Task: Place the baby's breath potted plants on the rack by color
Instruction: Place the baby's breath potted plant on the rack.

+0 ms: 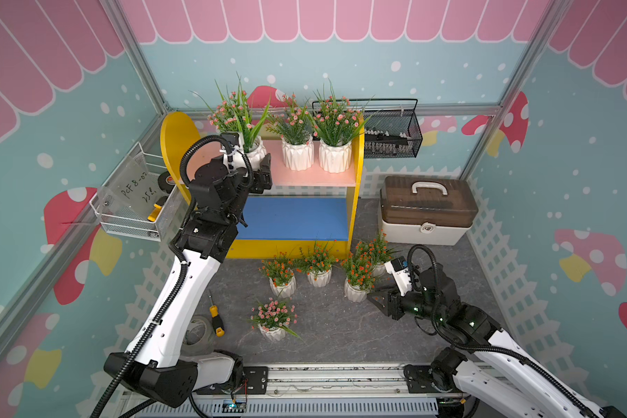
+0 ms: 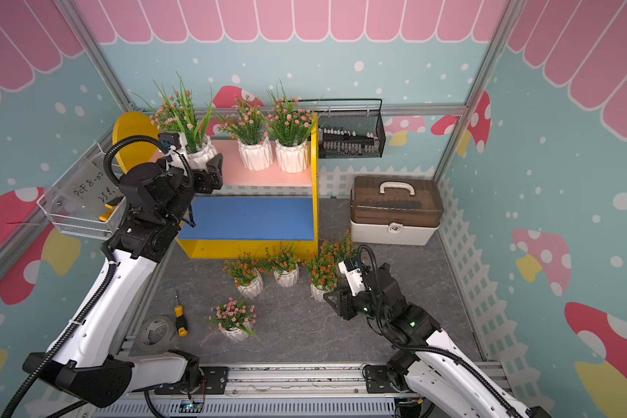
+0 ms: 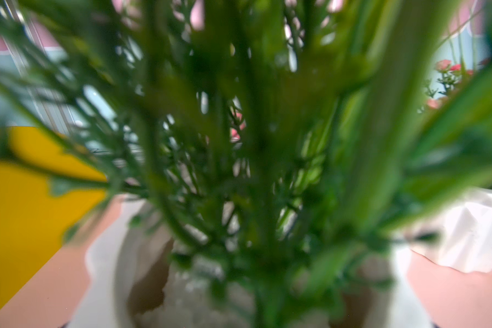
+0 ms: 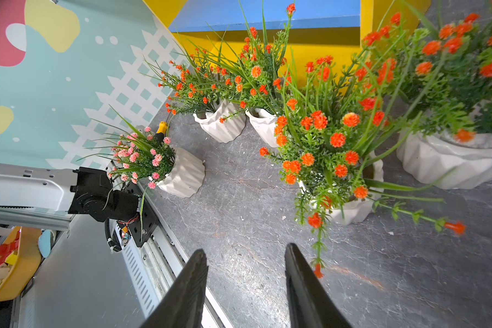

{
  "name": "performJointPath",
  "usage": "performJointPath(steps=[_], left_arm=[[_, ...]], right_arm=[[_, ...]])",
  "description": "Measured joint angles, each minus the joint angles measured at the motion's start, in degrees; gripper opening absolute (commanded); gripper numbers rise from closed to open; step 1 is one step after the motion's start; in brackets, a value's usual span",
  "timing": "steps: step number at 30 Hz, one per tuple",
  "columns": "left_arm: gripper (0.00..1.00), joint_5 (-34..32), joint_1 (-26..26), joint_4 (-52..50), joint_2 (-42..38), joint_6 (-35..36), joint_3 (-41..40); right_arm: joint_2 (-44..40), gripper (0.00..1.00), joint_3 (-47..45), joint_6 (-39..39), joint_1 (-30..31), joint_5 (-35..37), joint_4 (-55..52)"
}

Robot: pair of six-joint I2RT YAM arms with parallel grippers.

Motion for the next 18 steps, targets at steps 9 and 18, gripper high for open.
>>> performJointPath(steps=[9,18], left_arm=[[0.77,3.61,4.63,-1.38,6.56,-1.14,4.55],[0.77,6.75,6.38,-2.05,12.55,-2.23,9.81]], right_arm=[[-5.29,0.47,-0.02,0.94,0.00,1.38,-2.51],[-8.22,0.48,-0.85,2.29,0.00,3.06,-3.61]])
